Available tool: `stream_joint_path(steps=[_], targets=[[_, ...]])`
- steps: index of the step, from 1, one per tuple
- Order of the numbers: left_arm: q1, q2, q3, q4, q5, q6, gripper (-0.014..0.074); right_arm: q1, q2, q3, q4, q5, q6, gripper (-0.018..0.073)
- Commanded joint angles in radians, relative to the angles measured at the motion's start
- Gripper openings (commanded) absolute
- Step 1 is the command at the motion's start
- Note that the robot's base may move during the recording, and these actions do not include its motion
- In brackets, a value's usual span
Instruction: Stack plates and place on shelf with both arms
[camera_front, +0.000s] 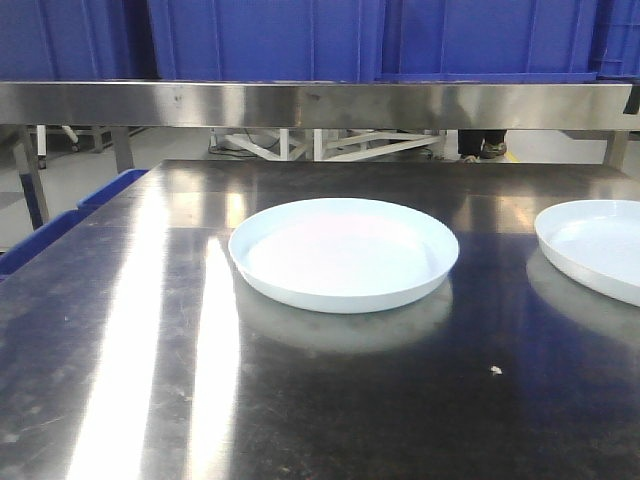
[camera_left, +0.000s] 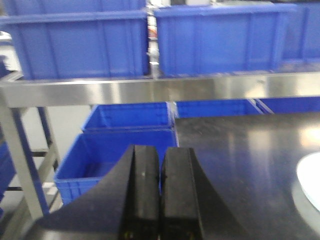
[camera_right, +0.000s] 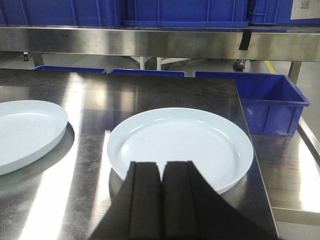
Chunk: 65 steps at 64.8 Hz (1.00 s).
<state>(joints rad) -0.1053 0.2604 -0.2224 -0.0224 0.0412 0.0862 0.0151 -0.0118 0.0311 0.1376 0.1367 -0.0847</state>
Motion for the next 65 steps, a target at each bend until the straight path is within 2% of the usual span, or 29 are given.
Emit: stream_joint_path(steps=[1, 52, 55, 62, 65], targets=[[0.005, -0.010, -0.030, -0.008, -0.081, -0.012, 0.0087, -0.005, -0.018, -0.002, -0.007, -0.092, -0.004, 0.0049], [0.005, -0.014, -0.030, -0.008, -0.085, -0.012, 0.0082, -0.005, -0.018, -0.002, -0.005, -0.115, -0.001, 0.0049], [0.005, -0.014, -0.030, -0.008, -0.085, -0.012, 0.0082, -0.005, -0.018, -0.002, 0.017, -0.130, 0.011, 0.0049], [0.005, -0.014, -0.030, -0.008, -0.085, -0.012, 0.0082, -0.005, -0.018, -0.002, 0.160, -0.181, 0.094, 0.0049], [0.005, -0.014, -0.030, -0.008, -0.085, -0.012, 0.0082, -0.005, -0.018, -0.004, 0.221, -0.182, 0.097, 0.0049]])
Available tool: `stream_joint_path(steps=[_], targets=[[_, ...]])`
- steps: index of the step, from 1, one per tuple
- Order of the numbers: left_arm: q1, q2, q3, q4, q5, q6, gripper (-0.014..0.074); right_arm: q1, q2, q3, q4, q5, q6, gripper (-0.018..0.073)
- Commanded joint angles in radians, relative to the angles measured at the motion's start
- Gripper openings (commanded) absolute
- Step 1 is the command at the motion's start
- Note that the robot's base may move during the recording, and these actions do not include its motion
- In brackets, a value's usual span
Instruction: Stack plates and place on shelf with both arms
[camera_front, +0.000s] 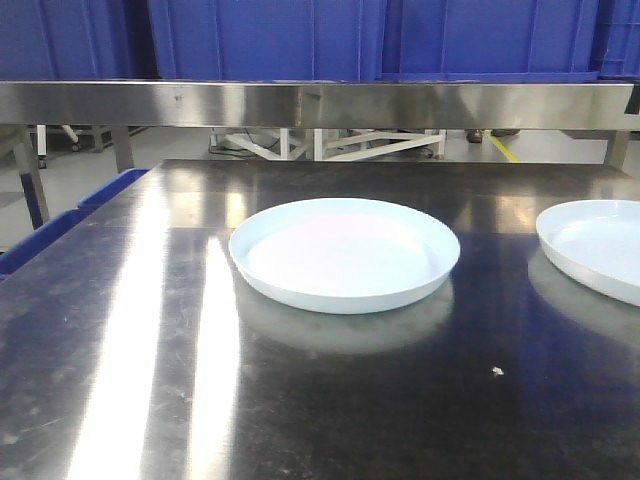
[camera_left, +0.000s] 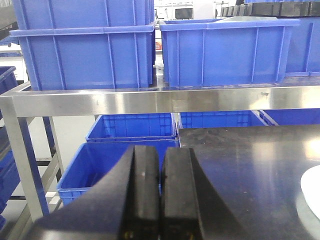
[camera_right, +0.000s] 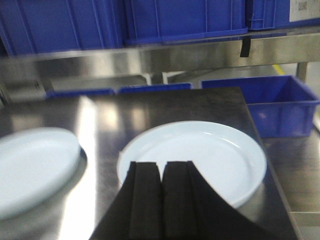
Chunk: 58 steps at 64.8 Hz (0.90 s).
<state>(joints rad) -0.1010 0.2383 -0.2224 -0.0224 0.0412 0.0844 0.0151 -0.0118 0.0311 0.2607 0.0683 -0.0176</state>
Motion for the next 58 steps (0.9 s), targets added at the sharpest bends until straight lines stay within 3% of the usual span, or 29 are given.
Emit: stream_joint_path(steps=[1, 20, 31, 58], targets=[[0.001, 0.008, -0.030, -0.008, -0.085, -0.011, 0.0082, -0.005, -0.018, -0.004, 0.106, -0.111, 0.030, 0.0049], [0.001, 0.008, -0.030, -0.008, -0.085, -0.011, 0.0082, -0.005, 0.048, -0.160, 0.033, 0.093, -0.074, 0.0049], [0.001, 0.008, -0.030, -0.008, -0.085, -0.011, 0.0082, -0.005, 0.267, -0.300, -0.002, 0.269, -0.177, 0.0049], [0.001, 0.008, -0.030, -0.008, -0.085, -0.011, 0.0082, -0.005, 0.775, -0.642, -0.003, 0.521, -0.182, 0.0049]])
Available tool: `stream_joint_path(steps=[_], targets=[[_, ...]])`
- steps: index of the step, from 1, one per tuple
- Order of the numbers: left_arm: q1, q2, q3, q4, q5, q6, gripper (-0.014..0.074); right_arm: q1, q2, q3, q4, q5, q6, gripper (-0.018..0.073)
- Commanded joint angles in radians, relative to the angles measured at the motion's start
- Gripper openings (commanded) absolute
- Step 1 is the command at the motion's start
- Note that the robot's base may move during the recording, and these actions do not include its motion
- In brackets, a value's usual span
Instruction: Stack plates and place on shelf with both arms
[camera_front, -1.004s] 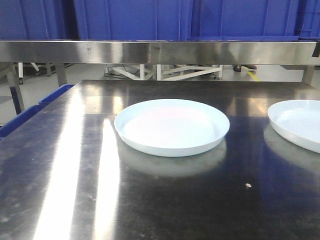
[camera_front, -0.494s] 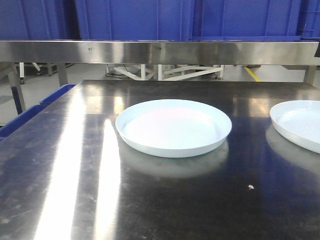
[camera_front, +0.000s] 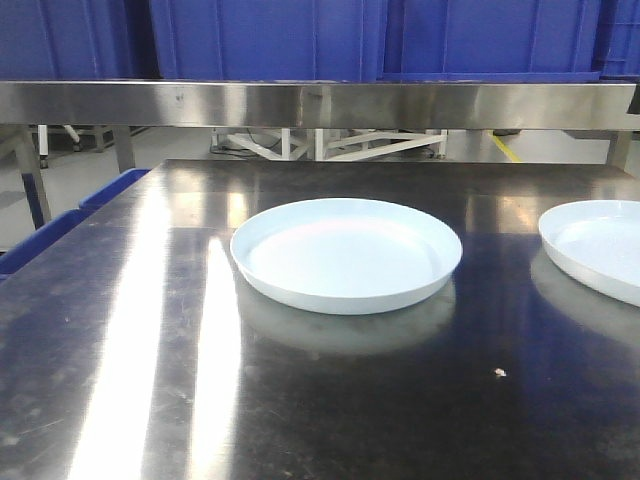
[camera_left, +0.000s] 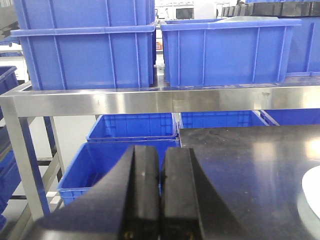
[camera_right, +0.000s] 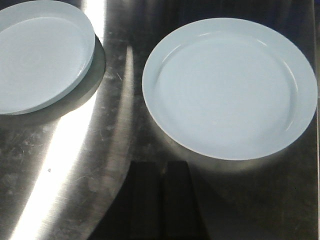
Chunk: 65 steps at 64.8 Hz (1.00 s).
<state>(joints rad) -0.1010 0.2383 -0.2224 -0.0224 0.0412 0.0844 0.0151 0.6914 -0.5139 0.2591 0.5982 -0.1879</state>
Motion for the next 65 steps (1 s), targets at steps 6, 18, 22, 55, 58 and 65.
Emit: stream_joint_path(steps=[6, 18, 22, 55, 58, 65], targets=[[0.001, 0.008, -0.030, -0.008, -0.085, -0.011, 0.0082, -0.007, 0.158, -0.168, 0.000, 0.028, -0.011, 0.0049], [0.001, 0.008, -0.030, -0.008, -0.085, -0.011, 0.0082, -0.133, 0.330, -0.312, 0.029, 0.125, -0.011, 0.0049], [0.001, 0.008, -0.030, -0.008, -0.085, -0.011, 0.0082, -0.189, 0.388, -0.351, 0.036, 0.146, -0.011, 0.0049], [0.001, 0.008, -0.030, -0.008, -0.085, -0.011, 0.0082, -0.366, 0.784, -0.643, -0.118, 0.222, -0.013, 0.0372], [0.001, 0.008, -0.030, -0.008, -0.085, -0.011, 0.0082, -0.366, 0.801, -0.652, -0.120, 0.224, -0.013, 0.0374], [0.001, 0.008, -0.030, -0.008, -0.085, -0.011, 0.0082, -0.366, 0.834, -0.653, -0.122, 0.219, -0.013, 0.0374]])
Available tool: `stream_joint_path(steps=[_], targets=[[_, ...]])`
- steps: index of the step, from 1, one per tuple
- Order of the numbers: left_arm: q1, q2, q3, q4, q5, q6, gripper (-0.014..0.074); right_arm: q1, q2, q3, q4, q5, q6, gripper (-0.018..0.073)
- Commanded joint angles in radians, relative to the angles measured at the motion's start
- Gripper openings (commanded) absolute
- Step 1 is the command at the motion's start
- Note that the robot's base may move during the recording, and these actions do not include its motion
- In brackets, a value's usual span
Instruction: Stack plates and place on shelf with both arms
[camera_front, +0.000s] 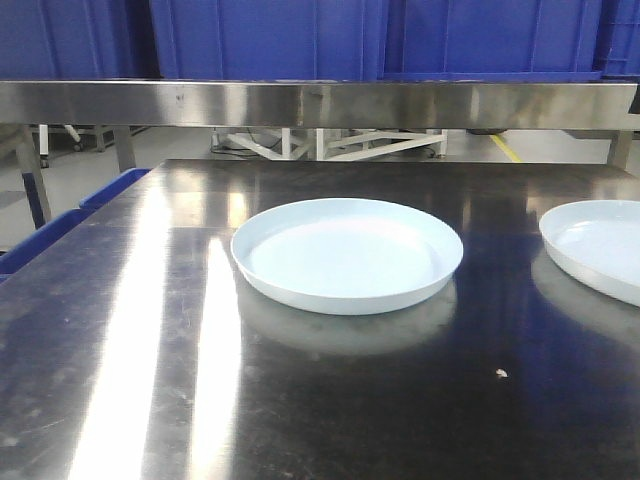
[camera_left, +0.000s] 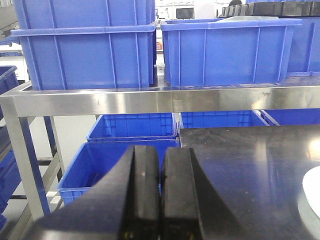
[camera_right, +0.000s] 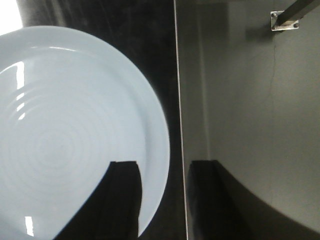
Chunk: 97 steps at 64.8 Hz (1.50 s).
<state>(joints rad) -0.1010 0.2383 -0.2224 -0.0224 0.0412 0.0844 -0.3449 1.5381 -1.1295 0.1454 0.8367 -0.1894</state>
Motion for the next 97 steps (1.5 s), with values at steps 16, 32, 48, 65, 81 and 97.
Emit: stream_joint_path(steps=[16, 32, 48, 65, 81, 97], targets=[[0.001, 0.008, -0.030, -0.008, -0.085, -0.011, 0.0082, -0.006, 0.045, -0.038, -0.012, -0.041, -0.011, 0.0374], [0.001, 0.008, -0.030, -0.008, -0.085, -0.011, 0.0082, 0.003, 0.098, -0.038, -0.012, -0.061, -0.011, 0.0374], [0.001, 0.008, -0.030, -0.008, -0.085, -0.011, 0.0082, 0.014, 0.142, -0.038, -0.012, -0.092, -0.011, 0.0374], [0.001, 0.008, -0.030, -0.008, -0.085, -0.011, 0.0082, 0.014, 0.165, -0.038, -0.011, -0.096, -0.011, 0.0343], [0.001, 0.008, -0.030, -0.008, -0.085, -0.011, 0.0082, 0.014, 0.165, -0.058, 0.008, -0.090, -0.011, 0.0073], [0.001, 0.008, -0.030, -0.008, -0.085, -0.011, 0.0082, -0.021, 0.147, -0.122, 0.112, -0.022, -0.011, 0.0053]])
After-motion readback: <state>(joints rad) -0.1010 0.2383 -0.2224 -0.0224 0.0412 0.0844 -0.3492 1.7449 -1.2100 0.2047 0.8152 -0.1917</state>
